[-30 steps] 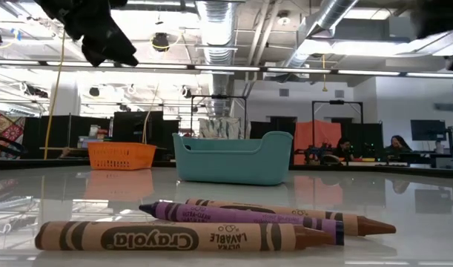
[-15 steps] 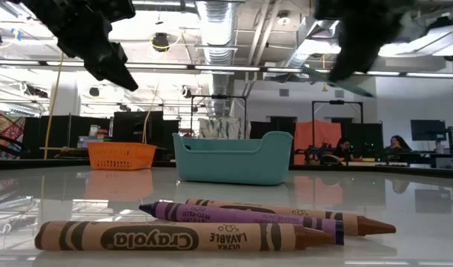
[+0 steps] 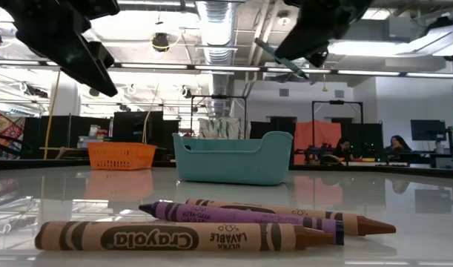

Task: Sort crayons
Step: Put the blue crayon into the blue bin

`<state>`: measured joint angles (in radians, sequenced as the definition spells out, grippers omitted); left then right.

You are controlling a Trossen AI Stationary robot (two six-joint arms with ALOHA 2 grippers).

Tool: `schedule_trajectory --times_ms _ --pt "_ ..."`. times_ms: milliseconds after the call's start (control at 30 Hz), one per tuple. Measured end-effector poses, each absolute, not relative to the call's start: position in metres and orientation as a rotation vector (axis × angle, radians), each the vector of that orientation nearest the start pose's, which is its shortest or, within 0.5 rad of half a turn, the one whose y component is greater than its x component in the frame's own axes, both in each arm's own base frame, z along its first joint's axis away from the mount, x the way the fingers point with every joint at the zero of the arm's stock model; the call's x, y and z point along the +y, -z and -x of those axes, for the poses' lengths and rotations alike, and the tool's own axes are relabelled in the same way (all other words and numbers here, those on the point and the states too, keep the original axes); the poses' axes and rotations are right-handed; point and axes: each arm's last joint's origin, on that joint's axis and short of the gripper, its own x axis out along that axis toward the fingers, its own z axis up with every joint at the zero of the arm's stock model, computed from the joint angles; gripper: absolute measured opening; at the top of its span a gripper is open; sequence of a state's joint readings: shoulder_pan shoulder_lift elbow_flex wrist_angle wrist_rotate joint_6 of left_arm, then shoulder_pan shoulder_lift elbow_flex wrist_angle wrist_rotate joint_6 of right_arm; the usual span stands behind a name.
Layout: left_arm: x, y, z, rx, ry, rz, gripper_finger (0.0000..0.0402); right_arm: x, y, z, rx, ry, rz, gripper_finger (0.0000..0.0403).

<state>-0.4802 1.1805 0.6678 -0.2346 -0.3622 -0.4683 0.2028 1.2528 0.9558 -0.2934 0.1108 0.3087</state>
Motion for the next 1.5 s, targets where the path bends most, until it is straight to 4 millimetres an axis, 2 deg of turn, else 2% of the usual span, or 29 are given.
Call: schedule_trajectory --times_ms 233,533,800,1067,1500 --pt "-0.106 -0.215 -0.206 0.682 -0.044 0.175 0.0151 0.046 -0.265 -0.293 0.628 -0.057 -0.175 0.0000" --pt "-0.113 -0.215 -0.203 0.686 -0.037 0.227 0.0151 0.044 -0.274 -0.330 0.640 -0.129 -0.113 0.0000" --pt "-0.118 -0.214 -0.198 0.708 -0.033 0.252 0.0151 0.035 -0.260 -0.354 0.781 -0.097 -0.102 0.0000" --pt "-0.130 -0.211 -0.187 0.748 -0.015 0.303 0.0151 0.030 -0.244 -0.366 0.860 -0.096 -0.118 0.0000" --pt "-0.158 -0.207 -0.157 0.845 0.002 0.477 0.0151 0.026 -0.240 -0.365 0.890 -0.103 -0.143 0.0006"
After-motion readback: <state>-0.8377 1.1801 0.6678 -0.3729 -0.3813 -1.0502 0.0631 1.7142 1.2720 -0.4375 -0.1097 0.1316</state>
